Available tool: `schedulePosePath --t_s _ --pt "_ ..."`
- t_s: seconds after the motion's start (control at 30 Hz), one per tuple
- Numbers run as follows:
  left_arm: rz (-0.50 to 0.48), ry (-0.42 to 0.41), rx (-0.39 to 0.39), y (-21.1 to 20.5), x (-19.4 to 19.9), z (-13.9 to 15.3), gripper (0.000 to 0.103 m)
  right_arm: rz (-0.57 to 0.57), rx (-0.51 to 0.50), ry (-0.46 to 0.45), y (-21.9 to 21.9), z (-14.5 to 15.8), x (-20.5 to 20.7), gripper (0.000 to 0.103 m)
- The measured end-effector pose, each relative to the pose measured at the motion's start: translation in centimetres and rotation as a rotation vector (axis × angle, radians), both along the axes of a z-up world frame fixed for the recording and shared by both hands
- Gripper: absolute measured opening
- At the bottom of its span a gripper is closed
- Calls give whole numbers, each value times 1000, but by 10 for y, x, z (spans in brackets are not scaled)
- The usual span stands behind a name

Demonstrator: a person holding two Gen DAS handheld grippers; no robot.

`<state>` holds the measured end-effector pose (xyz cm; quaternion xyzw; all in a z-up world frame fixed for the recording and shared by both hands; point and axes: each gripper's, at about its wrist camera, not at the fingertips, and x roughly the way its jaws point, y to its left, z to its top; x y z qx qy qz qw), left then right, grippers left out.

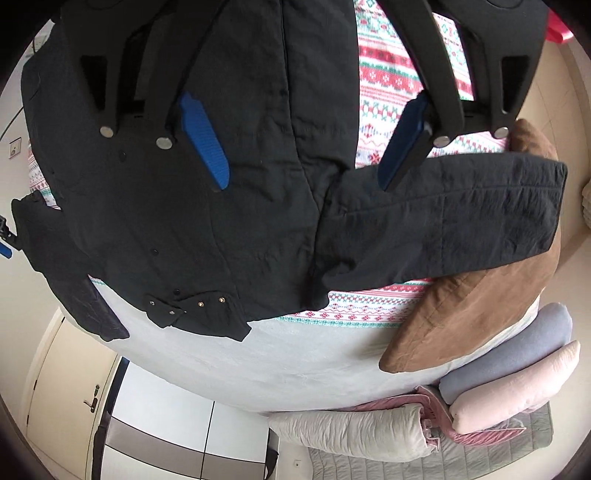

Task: Fold large clothes

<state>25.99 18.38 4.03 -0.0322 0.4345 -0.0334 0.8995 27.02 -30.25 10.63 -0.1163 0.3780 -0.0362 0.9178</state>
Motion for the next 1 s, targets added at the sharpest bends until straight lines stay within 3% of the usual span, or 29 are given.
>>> schedulePosePath --t_s 0.2,0.4,0.53,0.7,0.87,1.0 --pt "-31 15 -29 12 -84 -2 84 103 31 45 2 3 -104 88" --pt "-106 103 -96 26 -153 -37 84 147 38 85 -9 -29 -196 88" --pt "-99 101 -110 39 -196 -58 84 170 58 103 -19 -54 -247 88" --pt "-161 70 -32 44 -248 -75 84 158 56 121 -35 -75 -297 88" --pt "-199 106 43 45 -288 -95 84 166 5 145 -41 -87 -327 88" --pt "-208 134 61 50 -311 -108 84 178 -72 182 -36 -101 -341 88"
